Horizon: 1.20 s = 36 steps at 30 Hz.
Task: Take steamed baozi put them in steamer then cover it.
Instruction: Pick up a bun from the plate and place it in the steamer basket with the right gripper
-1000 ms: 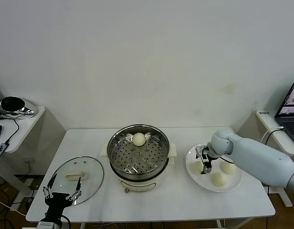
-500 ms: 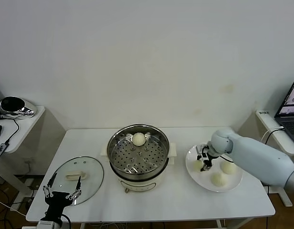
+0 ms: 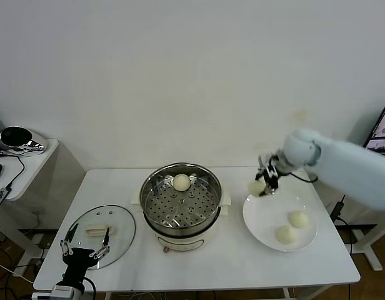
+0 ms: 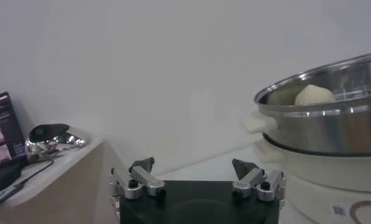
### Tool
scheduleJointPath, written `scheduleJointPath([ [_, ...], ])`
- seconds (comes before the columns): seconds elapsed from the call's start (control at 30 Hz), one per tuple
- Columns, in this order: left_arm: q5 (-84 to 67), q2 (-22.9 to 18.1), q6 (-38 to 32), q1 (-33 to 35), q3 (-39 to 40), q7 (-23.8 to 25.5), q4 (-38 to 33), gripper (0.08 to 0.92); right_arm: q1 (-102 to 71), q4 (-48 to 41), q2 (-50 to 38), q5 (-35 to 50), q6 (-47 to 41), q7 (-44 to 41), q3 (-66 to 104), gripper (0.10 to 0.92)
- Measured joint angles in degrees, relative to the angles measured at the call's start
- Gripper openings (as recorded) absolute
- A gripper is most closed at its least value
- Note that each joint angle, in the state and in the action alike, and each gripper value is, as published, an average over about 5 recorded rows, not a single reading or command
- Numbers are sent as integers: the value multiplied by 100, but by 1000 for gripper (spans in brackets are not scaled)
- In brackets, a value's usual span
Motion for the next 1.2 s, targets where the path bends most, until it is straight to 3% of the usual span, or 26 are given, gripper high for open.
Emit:
scheduleJointPath([
  [0.5,-56,-34,-14,-5,-111,-17,-31,823,460,-493,2133,1691,-937,774,-512,596],
  [0.83,-56,-130,-35,43,-122,-25,-92,823,62,-1094,3186,1935,-1249,1003,-676,596],
  [1.2,-55,-116,-42,41,-116,-26,-109,823,-425,-1638,3768,1869,-1379,1161,-695,603],
])
